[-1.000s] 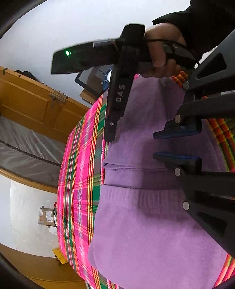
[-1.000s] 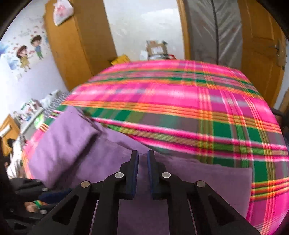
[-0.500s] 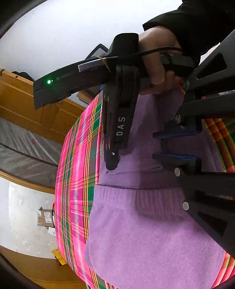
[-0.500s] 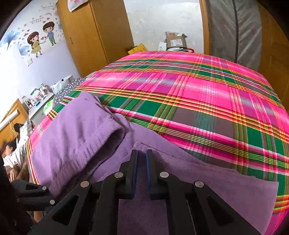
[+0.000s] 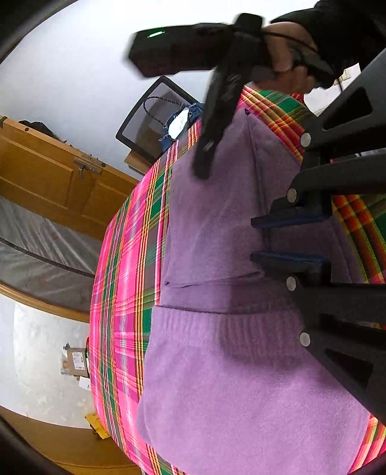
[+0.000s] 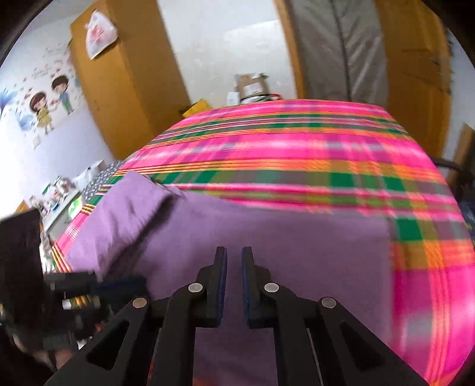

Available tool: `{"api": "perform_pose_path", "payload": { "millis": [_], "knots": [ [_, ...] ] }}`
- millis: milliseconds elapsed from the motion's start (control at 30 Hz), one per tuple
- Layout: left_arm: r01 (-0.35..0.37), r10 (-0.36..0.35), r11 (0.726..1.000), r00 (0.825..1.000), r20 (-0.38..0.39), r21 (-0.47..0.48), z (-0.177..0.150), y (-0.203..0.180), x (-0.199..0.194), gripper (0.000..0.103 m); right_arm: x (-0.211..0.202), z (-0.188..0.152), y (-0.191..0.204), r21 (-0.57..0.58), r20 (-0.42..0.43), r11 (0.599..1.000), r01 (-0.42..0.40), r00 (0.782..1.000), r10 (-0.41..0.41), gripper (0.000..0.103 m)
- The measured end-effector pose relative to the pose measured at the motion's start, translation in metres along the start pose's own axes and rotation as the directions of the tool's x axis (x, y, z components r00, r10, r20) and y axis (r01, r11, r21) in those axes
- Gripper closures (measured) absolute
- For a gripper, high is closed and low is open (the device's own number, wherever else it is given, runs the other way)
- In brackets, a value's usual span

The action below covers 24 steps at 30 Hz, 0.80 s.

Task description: Fold clothes

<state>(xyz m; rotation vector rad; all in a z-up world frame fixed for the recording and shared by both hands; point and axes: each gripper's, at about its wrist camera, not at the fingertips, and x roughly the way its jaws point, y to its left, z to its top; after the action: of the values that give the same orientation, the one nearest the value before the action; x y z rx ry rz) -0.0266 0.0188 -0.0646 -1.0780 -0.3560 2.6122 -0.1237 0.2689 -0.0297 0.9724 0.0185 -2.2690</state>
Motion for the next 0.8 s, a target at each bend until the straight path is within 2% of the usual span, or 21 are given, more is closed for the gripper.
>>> {"api": "perform_pose_path", "payload": {
  "millis": [100,267,500,567,700,800],
  "knots": [
    [0.0,0.0,1.0,1.0,0.0,-0.001,0.0,-0.001,0.0,0.087,-0.014,-0.026,-0.012,-0.006,-0.018,0.999,0.049,0.999,-0.049,0.094],
    [-0.004,0.004,1.0,1.0,-0.004,0.0,-0.001,-0.002,0.0,0.087,-0.036,-0.047,-0.016,-0.034,0.006,0.997,0.068,0.998,-0.068,0.095],
    [-0.012,0.012,1.0,1.0,0.013,-0.024,-0.001,-0.004,-0.007,0.087,-0.047,-0.047,-0.014,-0.064,0.046,0.991,0.114,0.993,-0.111,0.095],
    [-0.014,0.015,1.0,1.0,0.017,-0.027,-0.001,-0.005,-0.007,0.087,-0.05,-0.046,-0.02,-0.04,0.063,0.992,0.116,0.992,-0.114,0.094],
    [-0.019,0.019,1.0,1.0,0.008,-0.024,-0.001,-0.005,-0.005,0.087,-0.048,-0.054,-0.036,0.027,0.036,0.994,0.109,0.993,-0.11,0.095],
    [-0.022,0.022,1.0,1.0,0.004,-0.021,-0.001,-0.006,-0.004,0.087,-0.053,-0.053,-0.038,0.037,0.05,0.994,0.106,0.993,-0.107,0.095]
  ]
}}
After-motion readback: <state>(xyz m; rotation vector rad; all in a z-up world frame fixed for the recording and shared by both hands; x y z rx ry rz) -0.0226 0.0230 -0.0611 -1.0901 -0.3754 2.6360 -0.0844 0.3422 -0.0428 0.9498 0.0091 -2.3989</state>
